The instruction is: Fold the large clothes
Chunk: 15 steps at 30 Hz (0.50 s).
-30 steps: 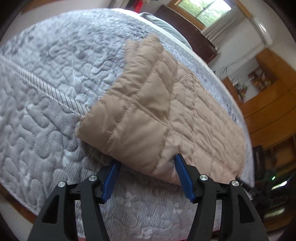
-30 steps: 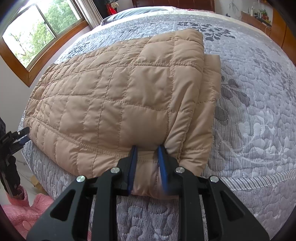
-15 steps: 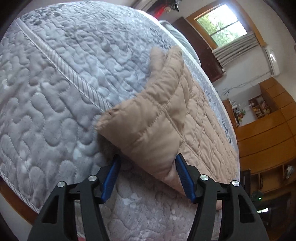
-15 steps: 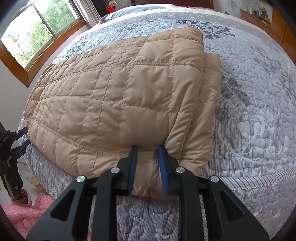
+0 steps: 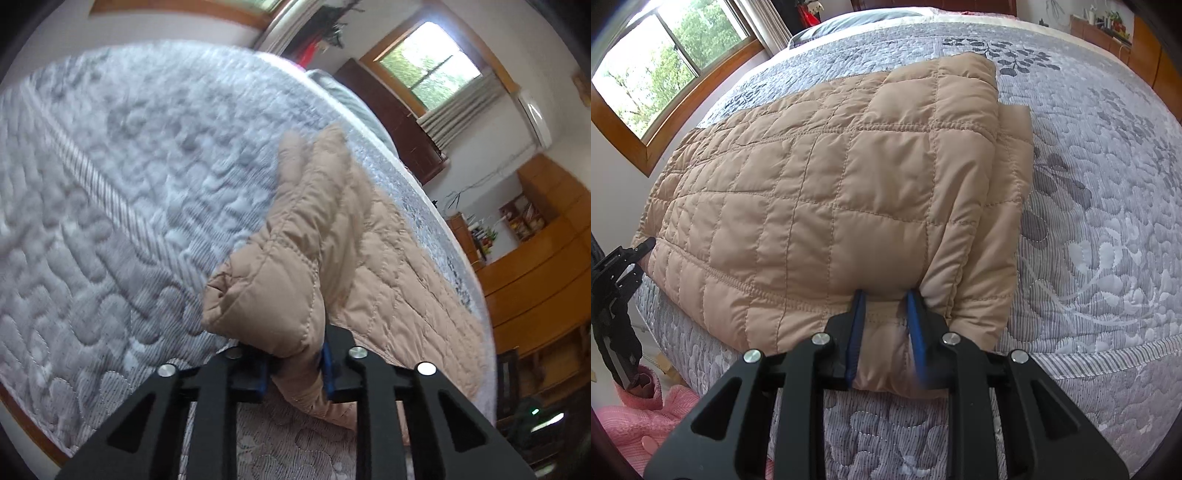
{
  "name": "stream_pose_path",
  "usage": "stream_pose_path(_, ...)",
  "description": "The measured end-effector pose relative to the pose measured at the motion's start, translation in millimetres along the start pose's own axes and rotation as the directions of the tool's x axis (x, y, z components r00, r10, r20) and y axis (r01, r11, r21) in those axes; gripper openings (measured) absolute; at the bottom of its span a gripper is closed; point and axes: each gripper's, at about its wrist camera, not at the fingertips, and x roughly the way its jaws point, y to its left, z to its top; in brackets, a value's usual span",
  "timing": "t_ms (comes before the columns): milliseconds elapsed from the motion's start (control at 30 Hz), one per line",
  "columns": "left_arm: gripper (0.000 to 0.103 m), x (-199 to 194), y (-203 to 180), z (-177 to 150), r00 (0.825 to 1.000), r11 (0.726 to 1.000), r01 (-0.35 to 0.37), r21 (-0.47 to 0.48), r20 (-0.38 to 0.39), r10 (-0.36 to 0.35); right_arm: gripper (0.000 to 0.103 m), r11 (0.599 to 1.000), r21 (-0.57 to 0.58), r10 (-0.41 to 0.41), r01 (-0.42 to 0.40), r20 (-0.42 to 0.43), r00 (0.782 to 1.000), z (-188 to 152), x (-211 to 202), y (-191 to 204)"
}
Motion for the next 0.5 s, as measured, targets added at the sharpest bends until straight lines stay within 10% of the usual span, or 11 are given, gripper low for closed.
stream_pose_path(267, 0.013, -28, -46, 5, 0.994, 0.983, -0.012, 0.181, 0.111, -0.009, 0.023, 1.0, 0.008, 0.013, -0.013, -0.001, 1.0, 0, 0, -2)
stream_pose_path(500, 0.013, -49, -109, -2, 0.981, 0.916, 0.054, 0.397, 0.151, -0.123, 0.023, 0.999, 0.013, 0.034, -0.034, 0.004, 0.999, 0, -1, -6)
